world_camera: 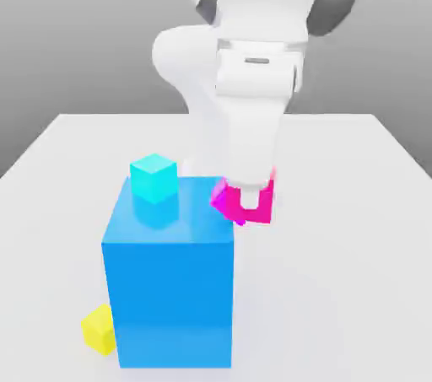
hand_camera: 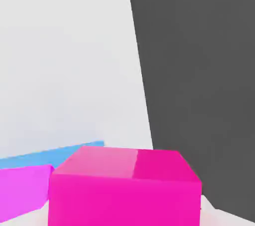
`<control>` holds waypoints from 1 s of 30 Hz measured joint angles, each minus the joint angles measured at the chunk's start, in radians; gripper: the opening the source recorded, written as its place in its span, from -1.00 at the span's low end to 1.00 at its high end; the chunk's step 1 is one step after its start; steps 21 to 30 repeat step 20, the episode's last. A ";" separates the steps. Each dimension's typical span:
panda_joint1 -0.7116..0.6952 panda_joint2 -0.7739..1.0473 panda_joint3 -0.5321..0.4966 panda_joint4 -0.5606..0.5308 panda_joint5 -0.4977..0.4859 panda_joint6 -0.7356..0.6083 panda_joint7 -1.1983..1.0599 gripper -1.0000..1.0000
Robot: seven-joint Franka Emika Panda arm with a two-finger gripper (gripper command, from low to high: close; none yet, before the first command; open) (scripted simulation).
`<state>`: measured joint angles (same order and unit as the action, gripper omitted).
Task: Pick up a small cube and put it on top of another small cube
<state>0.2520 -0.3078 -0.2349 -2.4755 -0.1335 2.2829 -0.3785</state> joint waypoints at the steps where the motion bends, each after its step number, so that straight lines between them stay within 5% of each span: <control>1: -0.015 -0.023 -0.005 -0.005 0.002 -0.027 0.026 -1.00; 11: -0.196 -0.267 -0.002 -0.065 -0.002 -0.298 0.330 -1.00; 16: -0.229 -0.244 -0.013 -0.178 -0.013 -0.174 0.371 -1.00; 17: -0.230 -0.237 -0.015 -0.193 -0.014 -0.152 0.371 1.00; 30: -0.230 -0.237 -0.015 -0.193 -0.014 -0.152 0.371 1.00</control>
